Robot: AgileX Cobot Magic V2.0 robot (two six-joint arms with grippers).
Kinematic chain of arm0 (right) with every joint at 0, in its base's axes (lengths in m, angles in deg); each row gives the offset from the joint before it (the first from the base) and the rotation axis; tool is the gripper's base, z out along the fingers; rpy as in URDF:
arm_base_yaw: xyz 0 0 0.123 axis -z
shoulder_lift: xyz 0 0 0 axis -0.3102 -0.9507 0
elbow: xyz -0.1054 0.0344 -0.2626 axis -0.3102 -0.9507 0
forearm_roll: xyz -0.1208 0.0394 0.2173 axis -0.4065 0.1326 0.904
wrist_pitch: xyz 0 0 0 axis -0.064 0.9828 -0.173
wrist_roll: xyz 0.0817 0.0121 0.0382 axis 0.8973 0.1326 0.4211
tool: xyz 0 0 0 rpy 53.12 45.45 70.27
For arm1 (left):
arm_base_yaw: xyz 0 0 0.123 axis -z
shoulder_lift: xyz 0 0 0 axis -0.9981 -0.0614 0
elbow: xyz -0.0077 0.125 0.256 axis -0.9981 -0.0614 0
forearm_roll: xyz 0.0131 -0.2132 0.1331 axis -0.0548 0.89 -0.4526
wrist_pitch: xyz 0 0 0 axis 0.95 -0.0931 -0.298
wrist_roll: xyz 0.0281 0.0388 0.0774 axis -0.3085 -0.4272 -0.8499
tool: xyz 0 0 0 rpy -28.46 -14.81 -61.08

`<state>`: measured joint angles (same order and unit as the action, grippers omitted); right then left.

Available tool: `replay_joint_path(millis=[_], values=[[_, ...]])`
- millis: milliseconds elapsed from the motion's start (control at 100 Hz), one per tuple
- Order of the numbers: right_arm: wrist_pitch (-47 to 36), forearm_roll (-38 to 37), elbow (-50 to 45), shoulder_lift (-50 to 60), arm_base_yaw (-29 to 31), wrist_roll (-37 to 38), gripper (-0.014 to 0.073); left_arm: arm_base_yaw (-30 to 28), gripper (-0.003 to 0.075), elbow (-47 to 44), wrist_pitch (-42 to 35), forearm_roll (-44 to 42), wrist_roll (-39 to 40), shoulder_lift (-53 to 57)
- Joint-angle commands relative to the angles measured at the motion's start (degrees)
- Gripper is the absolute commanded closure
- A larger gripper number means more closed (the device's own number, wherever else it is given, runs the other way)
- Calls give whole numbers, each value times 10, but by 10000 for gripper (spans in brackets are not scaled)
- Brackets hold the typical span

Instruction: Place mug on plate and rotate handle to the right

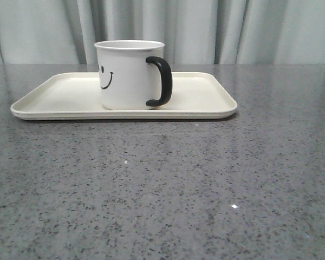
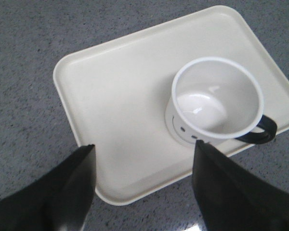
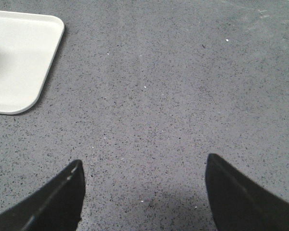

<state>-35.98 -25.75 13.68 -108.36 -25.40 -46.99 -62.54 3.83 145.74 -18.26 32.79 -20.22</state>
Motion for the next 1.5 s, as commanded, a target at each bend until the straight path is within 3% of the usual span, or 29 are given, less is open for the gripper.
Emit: replay_joint_path(millis=[0,300,630,950,1290,1490], values=[[-34,-4,17,-6,0,-1,65,3,290,-43,-51,-26,20,68],[-34,-4,17,-6,0,-1,65,3,290,-215,-70,-107,108,260],[-34,-4,17,-6,0,-1,65,3,290,-324,-57,-157,168,410],[-40,2,17,-6,0,-1,65,3,290,-366,-55,-157,169,434],[-43,176,73,-90,-1,-129,65,3,290,-366,-77,-157,169,434],[-43,186,148,-192,-32,-135,65,3,290,-366,-78,-157,168,434]])
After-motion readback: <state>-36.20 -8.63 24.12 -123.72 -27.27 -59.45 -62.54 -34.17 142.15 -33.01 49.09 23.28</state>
